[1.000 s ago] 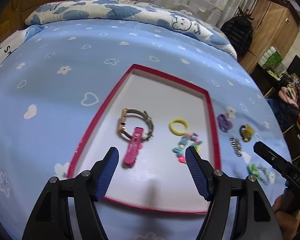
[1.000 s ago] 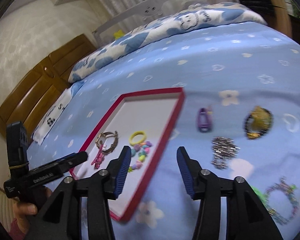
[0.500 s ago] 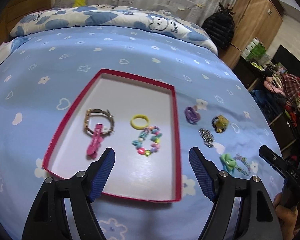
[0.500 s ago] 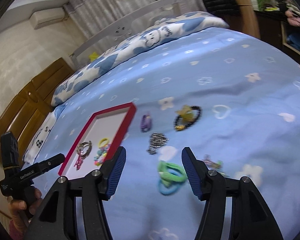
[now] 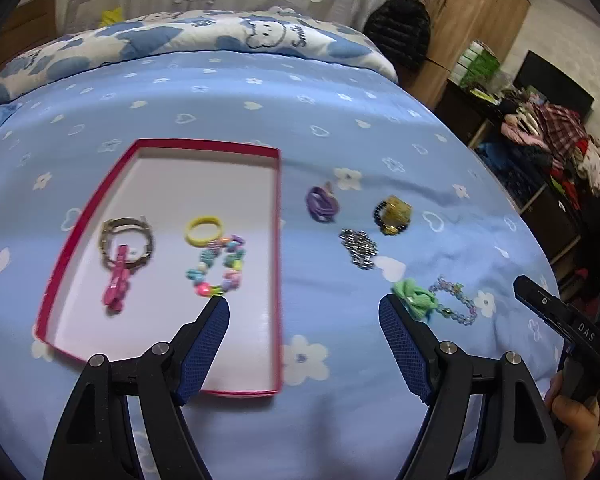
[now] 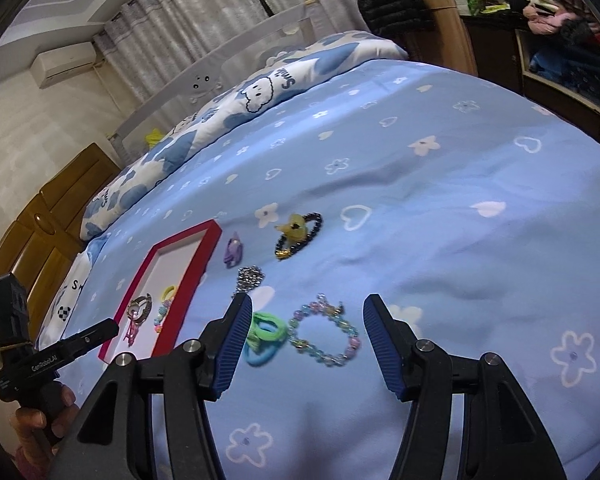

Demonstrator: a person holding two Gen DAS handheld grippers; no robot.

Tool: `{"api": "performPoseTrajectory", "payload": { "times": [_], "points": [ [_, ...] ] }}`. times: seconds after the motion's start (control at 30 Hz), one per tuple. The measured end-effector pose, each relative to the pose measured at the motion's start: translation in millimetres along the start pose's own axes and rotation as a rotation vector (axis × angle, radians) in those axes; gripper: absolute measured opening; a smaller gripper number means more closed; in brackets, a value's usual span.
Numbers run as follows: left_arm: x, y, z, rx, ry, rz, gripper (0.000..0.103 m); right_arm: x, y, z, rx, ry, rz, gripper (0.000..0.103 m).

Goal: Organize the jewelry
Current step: 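Withdraw both grippers from the tray toward the remaining jewelry, then grasp the green tie with the left gripper while the right gripper grasps the clear bracelet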

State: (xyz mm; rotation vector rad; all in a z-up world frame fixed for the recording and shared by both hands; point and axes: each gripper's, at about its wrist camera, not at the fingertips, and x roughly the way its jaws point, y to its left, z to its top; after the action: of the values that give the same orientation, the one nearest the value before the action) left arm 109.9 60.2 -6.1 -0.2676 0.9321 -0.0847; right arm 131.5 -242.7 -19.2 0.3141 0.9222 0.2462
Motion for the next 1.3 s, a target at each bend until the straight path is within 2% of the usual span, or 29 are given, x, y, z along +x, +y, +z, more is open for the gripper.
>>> {"api": "performPoseTrajectory", "payload": {
  "times": [0.43,1.0,1.17,1.3],
  "points": [
    [40.2,-48.8,10.9,0.109,0.053,-0.018,0.076,5.8,-17.0,-7.0,-0.033,0.046,-0.028,0.060],
    [98.4,-76.8,20.3,0.178,0.131,-0.023,0.075,33.0,-4.1,-9.5,-0.125,0.130,-0.058,0.058],
    [119.0,-84.5,22.5,0.207,0.169,-0.026,0.066,53.5,-2.8,-14.9,-0.166,0.198,-0.092,0.039],
    [137.9,-91.2,23.6,0.243,0.216,-0.027,0.056,60.2,-2.2,-16.8,-0.182,0.212,-0.107,0.033]
  ]
}}
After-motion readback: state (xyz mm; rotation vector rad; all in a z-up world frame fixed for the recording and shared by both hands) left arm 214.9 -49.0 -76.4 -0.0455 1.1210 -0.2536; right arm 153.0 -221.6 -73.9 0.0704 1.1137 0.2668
